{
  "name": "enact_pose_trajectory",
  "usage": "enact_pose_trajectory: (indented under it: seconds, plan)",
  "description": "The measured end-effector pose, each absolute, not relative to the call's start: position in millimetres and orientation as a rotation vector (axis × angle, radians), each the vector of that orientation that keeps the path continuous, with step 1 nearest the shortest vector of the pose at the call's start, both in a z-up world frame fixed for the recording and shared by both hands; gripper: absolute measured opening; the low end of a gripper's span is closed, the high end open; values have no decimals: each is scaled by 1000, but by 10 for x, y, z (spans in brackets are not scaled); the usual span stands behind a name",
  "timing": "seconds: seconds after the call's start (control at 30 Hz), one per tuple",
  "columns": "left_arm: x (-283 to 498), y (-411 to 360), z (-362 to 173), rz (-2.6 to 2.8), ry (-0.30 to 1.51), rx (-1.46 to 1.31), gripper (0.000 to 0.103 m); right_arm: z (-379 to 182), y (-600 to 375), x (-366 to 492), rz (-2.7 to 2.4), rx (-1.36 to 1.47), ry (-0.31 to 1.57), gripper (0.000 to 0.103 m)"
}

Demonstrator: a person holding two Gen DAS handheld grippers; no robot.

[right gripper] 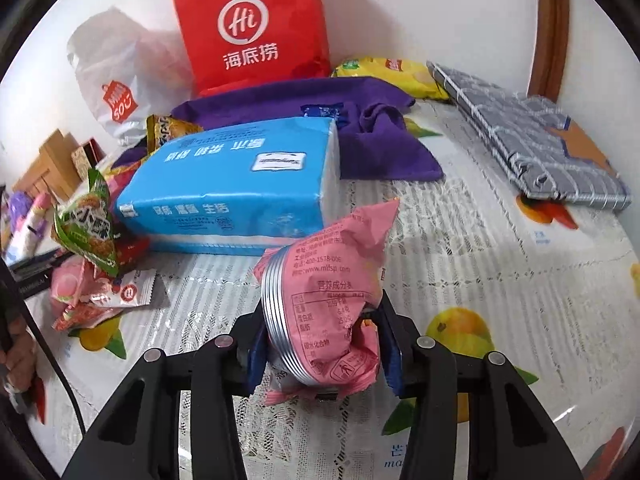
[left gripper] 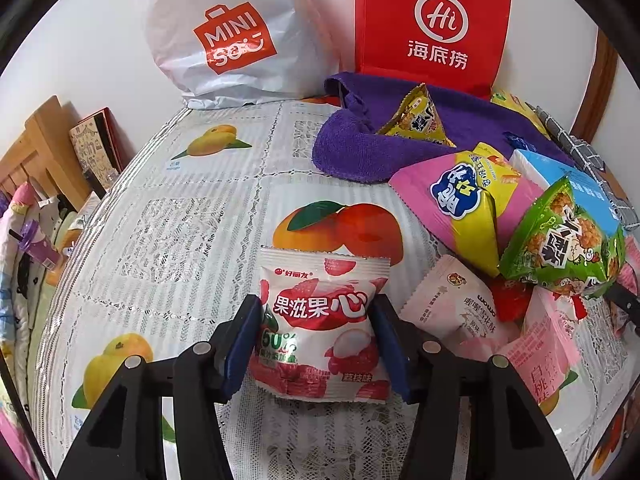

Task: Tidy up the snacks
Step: 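Hold both pink packets raised above the bed cover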

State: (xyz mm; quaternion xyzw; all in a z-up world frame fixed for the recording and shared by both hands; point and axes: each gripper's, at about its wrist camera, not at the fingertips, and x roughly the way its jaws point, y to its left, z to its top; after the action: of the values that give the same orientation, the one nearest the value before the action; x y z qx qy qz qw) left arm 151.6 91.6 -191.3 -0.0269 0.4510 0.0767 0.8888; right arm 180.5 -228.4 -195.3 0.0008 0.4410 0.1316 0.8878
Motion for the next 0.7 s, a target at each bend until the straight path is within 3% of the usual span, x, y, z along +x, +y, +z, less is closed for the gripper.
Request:
enact_pose_trajectory:
  seconds: [0.7]
  plan:
    - [1488, 934, -1880, 147, 928, -79, 50, -1876, -2299, 1723, 319, 13, 867, 45]
